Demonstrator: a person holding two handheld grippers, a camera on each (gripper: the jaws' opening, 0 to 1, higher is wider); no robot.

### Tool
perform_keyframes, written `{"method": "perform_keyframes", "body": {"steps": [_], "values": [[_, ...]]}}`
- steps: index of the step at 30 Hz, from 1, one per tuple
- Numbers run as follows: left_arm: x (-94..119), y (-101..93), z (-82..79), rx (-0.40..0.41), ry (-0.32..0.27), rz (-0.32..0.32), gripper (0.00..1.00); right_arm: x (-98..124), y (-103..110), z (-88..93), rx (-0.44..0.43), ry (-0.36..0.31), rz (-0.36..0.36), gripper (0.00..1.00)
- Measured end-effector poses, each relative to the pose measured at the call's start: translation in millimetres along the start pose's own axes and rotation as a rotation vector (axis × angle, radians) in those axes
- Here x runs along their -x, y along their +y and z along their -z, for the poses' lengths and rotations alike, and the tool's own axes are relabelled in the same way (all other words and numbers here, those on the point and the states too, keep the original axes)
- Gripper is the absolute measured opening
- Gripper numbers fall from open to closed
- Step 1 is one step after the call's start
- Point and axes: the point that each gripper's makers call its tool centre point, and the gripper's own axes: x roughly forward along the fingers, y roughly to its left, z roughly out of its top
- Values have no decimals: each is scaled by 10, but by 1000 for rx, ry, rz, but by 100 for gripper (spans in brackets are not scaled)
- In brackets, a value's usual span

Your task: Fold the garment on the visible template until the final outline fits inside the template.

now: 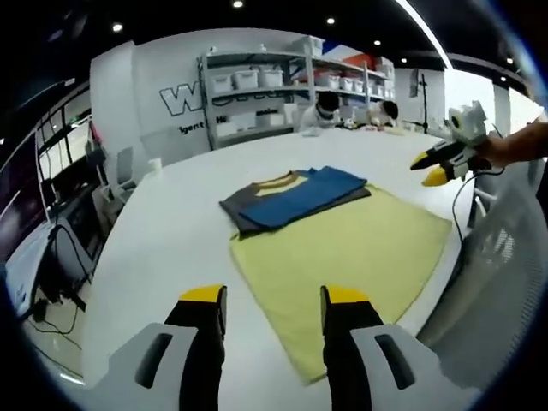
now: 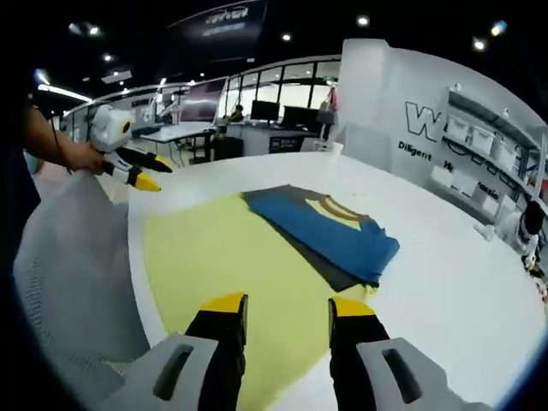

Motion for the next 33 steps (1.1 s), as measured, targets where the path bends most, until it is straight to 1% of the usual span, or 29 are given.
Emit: {"method": "perform_keyframes", "body": {"steps": [2,4,6,8,10,12,15,18,20,21,22,24,25,26,27,29,31,32,33], "values": [[-4,-21,8,-32,5,0,47,37,27,17,-7,3,10,42],[-16,-55,19,-65,9,10,48,84,25,2,-15,-22,37,50],[-21,-91,26,-90,16,18,49,121,52,29,-20,-20,47,56],[-27,-108,47,-108,25,22,49,147,102,72,-30,-15,40,56],[-33,-129,64,-128,33,29,48,175,133,92,-48,-23,42,58],[-43,-148,100,-146,46,35,49,211,163,131,-110,-35,52,61],[-42,-124,110,-133,45,33,51,238,197,204,-125,-23,64,61],[-46,-106,108,-107,39,33,53,242,256,205,-141,-30,76,61],[-51,-128,108,-87,35,47,57,218,288,210,-147,-29,76,61],[-57,-138,101,-68,29,52,60,198,296,225,-143,-26,79,61],[-59,-136,107,-64,33,51,65,187,299,232,-145,-23,84,61],[-64,-144,129,-61,39,55,70,196,267,249,-166,-10,103,58],[-63,-144,136,-61,40,57,71,222,223,238,-218,-12,129,57],[-62,-146,133,-55,40,57,71,239,194,221,-247,-21,146,57],[-65,-145,122,-47,37,57,72,254,162,214,-256,-23,165,56],[-70,-151,91,-38,23,61,75,251,177,218,-243,-6,174,55],[-71,-158,111,-36,30,63,77,239,214,191,-256,-2,172,54],[-72,-165,132,-35,39,66,79,220,249,149,-258,-18,168,55],[-74,-168,131,-33,38,67,80,202,263,143,-256,-16,170,56]]}}
